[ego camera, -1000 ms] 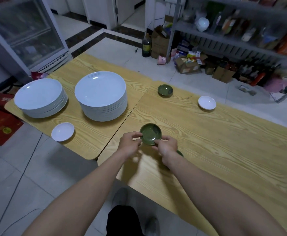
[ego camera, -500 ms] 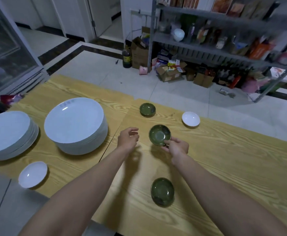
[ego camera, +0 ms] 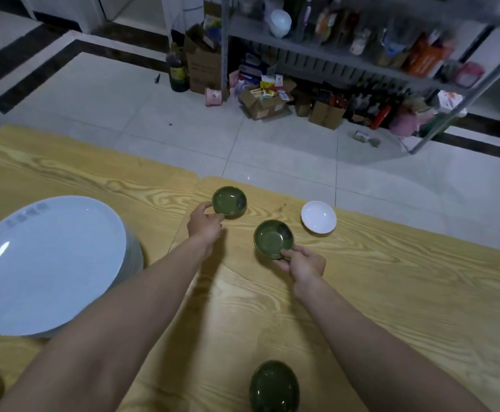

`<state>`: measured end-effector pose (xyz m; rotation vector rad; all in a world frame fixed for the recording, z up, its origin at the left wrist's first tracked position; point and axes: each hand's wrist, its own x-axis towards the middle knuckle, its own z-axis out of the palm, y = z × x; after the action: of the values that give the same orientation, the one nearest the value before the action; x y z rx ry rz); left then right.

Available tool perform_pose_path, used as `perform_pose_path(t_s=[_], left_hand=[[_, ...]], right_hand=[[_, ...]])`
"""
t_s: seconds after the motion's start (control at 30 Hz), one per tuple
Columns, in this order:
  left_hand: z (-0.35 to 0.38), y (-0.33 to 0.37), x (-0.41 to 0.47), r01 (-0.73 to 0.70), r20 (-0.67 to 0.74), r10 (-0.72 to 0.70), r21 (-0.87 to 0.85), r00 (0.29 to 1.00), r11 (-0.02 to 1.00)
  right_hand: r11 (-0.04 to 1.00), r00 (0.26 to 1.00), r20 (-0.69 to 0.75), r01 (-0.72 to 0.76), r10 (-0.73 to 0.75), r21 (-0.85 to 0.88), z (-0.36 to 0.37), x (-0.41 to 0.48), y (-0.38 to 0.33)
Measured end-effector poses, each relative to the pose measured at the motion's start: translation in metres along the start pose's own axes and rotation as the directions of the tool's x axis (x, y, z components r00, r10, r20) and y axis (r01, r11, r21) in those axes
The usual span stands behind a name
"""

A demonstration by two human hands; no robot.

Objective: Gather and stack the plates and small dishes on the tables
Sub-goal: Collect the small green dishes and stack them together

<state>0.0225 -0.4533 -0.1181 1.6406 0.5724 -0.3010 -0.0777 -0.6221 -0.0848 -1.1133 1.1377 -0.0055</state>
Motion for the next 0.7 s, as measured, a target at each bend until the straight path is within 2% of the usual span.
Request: perform_pose_path(t_s=[0.2,0.43,0.7], left_hand=[[0.017,-0.006,0.031,-0.002,-0.012,0.002,0.007,1.0,1.0],[0.028,-0.005,0.045,-0.003,-0.093,-0.001,-0.041,0.996,0.999],[0.03,-0.003,0.05,0.037,-0.103,-0.045,-0.079,0.994,0.996]], right_hand=[[0.999,1.0,0.015,-0.024,0.023,0.038,0.004,0.017,0.002],[0.999,1.0,0.023,-0.007,0.006,0.039,0.005,0.024,0.0],[0.998,1.0,0.002,-0.006,0.006,0.062,0.0,0.022,-0.001]])
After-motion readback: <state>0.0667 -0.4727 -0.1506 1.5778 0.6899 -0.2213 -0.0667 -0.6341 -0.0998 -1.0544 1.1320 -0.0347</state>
